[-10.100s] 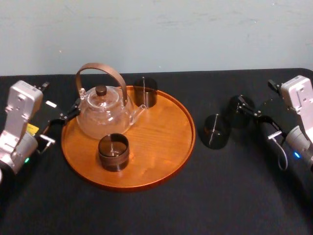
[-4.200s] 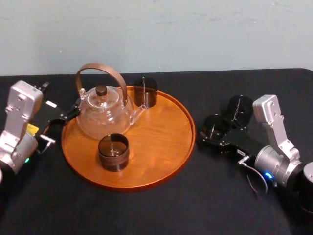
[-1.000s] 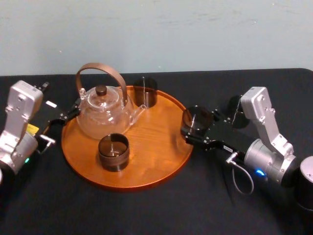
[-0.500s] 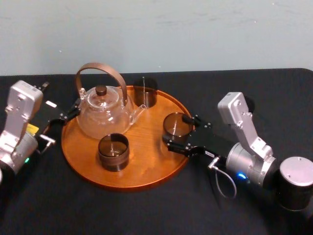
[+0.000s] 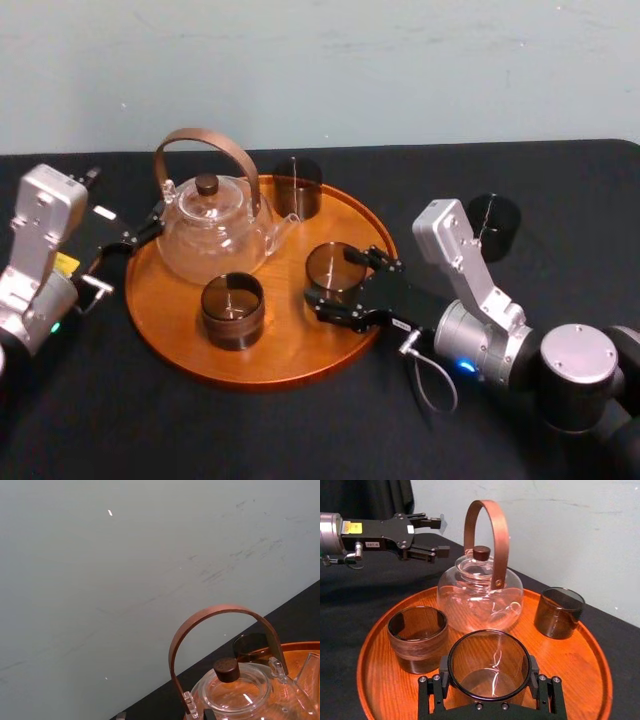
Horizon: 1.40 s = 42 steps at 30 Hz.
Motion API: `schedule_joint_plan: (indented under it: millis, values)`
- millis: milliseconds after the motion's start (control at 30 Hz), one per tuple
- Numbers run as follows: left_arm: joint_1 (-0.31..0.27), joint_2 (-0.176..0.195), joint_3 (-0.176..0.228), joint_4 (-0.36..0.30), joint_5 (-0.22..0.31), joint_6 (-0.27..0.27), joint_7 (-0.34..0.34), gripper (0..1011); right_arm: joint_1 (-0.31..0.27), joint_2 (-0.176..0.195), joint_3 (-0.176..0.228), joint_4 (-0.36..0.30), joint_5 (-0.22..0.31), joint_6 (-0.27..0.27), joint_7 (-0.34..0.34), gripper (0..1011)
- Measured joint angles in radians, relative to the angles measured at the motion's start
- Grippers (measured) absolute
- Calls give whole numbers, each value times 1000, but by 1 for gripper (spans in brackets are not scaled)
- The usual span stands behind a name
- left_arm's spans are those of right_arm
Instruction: Pick up the glass from the table and place it on the tray.
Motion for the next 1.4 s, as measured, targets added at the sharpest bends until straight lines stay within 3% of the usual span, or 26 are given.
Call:
schedule_joint_plan:
  millis: [1400]
  values:
    - [0,0,0,0,0,0,0,1001,17,-36,-37,78,-9,-13,15,905]
